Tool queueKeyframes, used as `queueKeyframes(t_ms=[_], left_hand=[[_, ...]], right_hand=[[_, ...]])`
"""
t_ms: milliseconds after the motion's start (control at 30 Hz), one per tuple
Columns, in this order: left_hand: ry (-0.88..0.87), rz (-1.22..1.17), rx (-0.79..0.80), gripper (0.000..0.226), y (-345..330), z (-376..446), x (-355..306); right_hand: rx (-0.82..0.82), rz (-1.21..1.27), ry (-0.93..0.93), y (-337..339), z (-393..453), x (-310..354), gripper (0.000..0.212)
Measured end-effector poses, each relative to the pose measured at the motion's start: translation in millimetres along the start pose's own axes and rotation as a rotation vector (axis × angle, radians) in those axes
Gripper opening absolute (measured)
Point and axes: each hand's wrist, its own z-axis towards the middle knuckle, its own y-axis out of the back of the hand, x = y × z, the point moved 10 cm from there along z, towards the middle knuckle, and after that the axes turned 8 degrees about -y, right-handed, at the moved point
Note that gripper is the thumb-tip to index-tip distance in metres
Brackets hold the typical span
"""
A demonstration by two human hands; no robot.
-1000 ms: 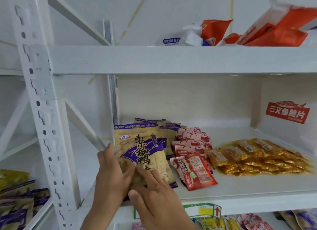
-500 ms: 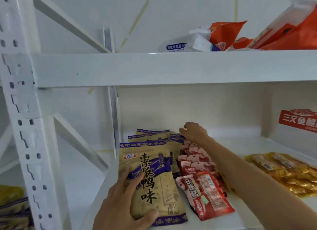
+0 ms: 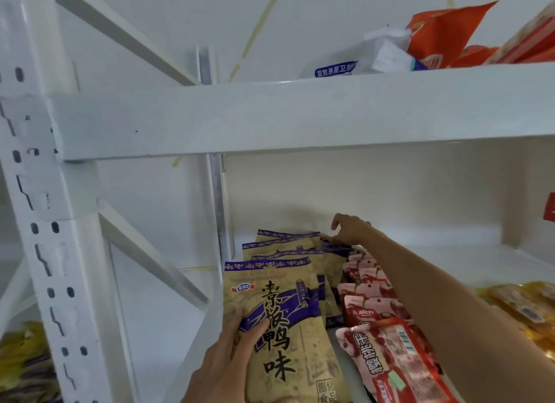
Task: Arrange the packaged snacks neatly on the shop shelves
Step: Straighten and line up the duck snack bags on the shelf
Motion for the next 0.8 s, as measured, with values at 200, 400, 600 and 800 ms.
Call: queueKeyframes(t_ms=[200,400,600,800], left_hand=[[-0.024,0.063,-0.040,0.118,-1,-8,-4],[-0.037,0.056,-0.047,0.121,2,-11,-11],[-0.054,0.028,-0.126,0.115,5,-17,-11],[-0.084,0.032,-0.191,0.111,7,-21,-18]], right_hand=[[0.064,-0.035,0.042,-17,-1,9,0.040],[-0.526,0.085,0.010,78,-39,21,0.024],[-0.897,0.307,-0.120,158,-87,-11,0.013],[-0.782,0.919,-0.313,148,-126,-83,0.018]])
